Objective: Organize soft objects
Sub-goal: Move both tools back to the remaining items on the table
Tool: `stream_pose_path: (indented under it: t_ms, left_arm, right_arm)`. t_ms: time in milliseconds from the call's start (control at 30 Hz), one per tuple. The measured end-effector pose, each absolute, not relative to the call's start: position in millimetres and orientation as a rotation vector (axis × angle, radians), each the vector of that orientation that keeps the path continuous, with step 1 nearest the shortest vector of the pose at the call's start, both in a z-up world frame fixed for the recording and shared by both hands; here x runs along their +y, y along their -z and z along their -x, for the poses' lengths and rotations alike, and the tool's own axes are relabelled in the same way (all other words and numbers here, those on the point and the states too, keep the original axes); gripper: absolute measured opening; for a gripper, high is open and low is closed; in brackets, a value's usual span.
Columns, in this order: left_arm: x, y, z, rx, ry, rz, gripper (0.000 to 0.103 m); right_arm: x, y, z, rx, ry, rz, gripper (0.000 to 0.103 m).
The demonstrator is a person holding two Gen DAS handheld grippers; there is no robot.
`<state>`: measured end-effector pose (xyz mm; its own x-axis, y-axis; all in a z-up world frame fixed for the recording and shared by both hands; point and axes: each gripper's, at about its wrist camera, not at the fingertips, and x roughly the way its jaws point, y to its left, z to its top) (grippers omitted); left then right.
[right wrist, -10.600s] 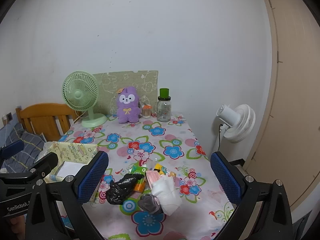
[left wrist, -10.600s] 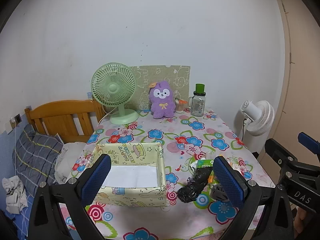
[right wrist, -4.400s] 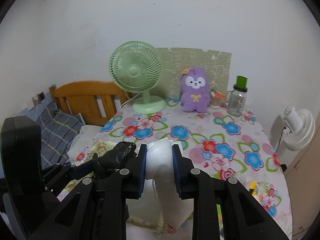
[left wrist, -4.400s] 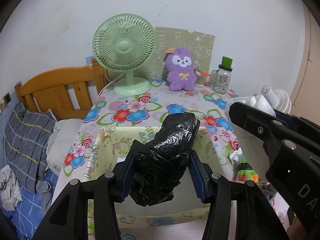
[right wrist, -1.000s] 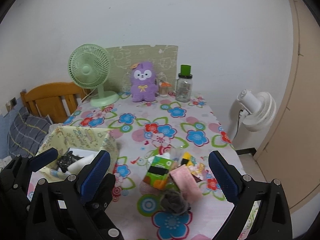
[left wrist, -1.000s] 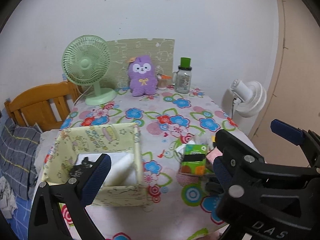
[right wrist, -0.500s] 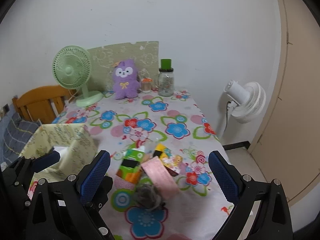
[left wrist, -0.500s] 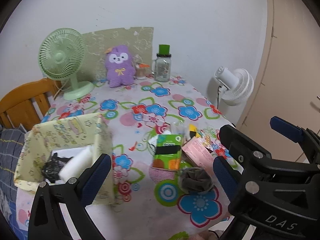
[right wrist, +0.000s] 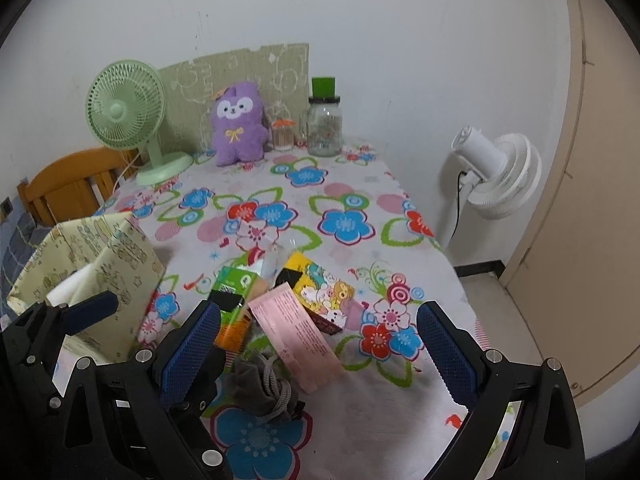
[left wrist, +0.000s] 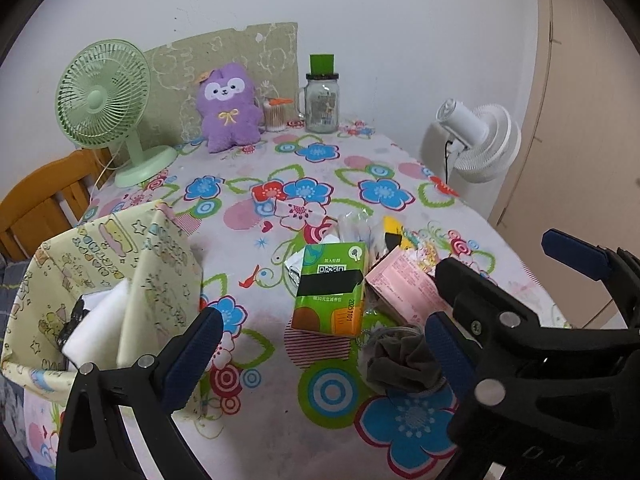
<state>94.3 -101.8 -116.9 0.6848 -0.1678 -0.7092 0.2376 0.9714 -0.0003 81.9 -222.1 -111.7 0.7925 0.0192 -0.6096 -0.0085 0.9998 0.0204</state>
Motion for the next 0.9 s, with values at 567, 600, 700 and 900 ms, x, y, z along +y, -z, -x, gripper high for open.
stream_pose_path:
  t_ms: [567, 600, 700, 900]
  left_arm:
    - [-104.5, 151.0, -118.9, 0.823, 0.261, -0.104, 0.101]
    - [-104.6, 152.2, -120.2, 0.826, 0.26, -0.107, 0.101]
    - [-105.3, 155.0, -124.3, 0.835, 0.254, -0.115, 0.101]
    - [-106.3, 162.9, -137.4, 0.873, 0.235, -0.12, 0.101]
  right_arm:
    - [-224.3, 163.4, -127.6, 0.809, -0.135, -0.093, 0.091]
    - [-223.5, 166.0, -130.5, 0.817, -0.14, -0.098, 0.09]
    - [-221.6, 170.2, -135.6, 0.827, -0.143, -0.095, 0.084]
    - [-217.6, 177.4, -148.3, 0.864, -0.15, -0.089, 0.074]
